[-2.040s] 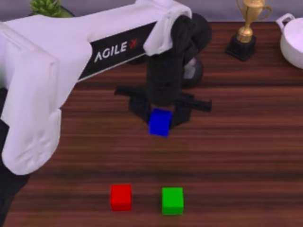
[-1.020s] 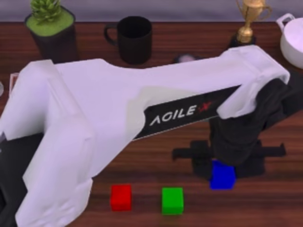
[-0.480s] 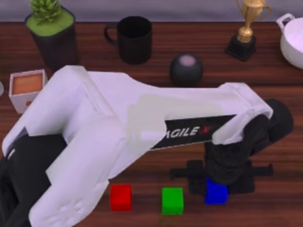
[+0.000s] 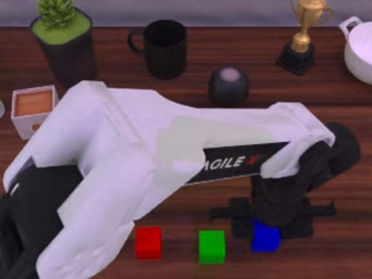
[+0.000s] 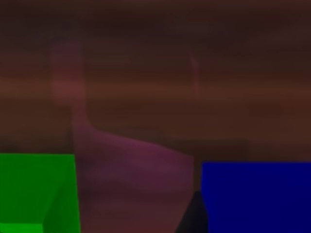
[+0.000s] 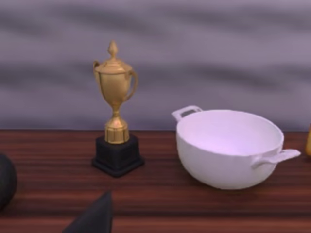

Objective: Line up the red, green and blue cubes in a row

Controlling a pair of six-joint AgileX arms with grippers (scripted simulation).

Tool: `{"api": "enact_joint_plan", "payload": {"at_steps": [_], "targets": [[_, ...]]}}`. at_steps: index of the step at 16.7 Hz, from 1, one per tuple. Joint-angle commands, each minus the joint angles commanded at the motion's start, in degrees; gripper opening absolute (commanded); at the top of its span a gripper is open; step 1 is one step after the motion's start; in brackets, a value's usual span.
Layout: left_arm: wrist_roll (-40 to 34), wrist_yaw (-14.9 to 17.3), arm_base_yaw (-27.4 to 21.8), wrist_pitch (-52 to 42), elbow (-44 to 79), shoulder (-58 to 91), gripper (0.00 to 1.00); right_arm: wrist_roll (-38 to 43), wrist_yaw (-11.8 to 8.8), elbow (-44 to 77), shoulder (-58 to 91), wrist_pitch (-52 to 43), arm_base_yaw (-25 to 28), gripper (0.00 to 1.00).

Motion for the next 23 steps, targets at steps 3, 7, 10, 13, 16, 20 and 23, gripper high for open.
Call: {"api": "enact_joint_plan", "payload": {"at_steps": [3, 7, 10, 13, 16, 20, 23], "targets": [[0.0, 0.0, 0.0, 0.0, 0.0, 0.0, 0.68, 0.0, 0.0, 0.0, 0.0, 0.0, 0.0, 1.0], [0.0, 0.0, 0.0, 0.0, 0.0, 0.0, 0.98, 0.0, 0.0, 0.0, 0.0, 0.0, 0.0, 1.0], [0.0, 0.0, 0.0, 0.0, 0.0, 0.0, 1.0, 0.0, 0.0, 0.0, 0.0, 0.0, 0.0, 1.0], [0.0, 0.0, 0.0, 0.0, 0.0, 0.0, 1.0, 0.0, 0.0, 0.0, 0.0, 0.0, 0.0, 1.0], [0.0, 0.0, 0.1, 0.0, 0.0, 0.0, 1.0, 0.0, 0.0, 0.0, 0.0, 0.0, 0.0, 1.0], [-0.2, 0.0, 0.3, -4.3, 3.6, -0.9, 1.0, 0.0, 0.0, 0.0, 0.0, 0.0, 0.0, 1.0], [-0.3, 0.0, 0.7, -11.1, 8.3, -2.2, 1.0, 0.0, 0.0, 0.0, 0.0, 0.0, 0.0, 1.0]]}}
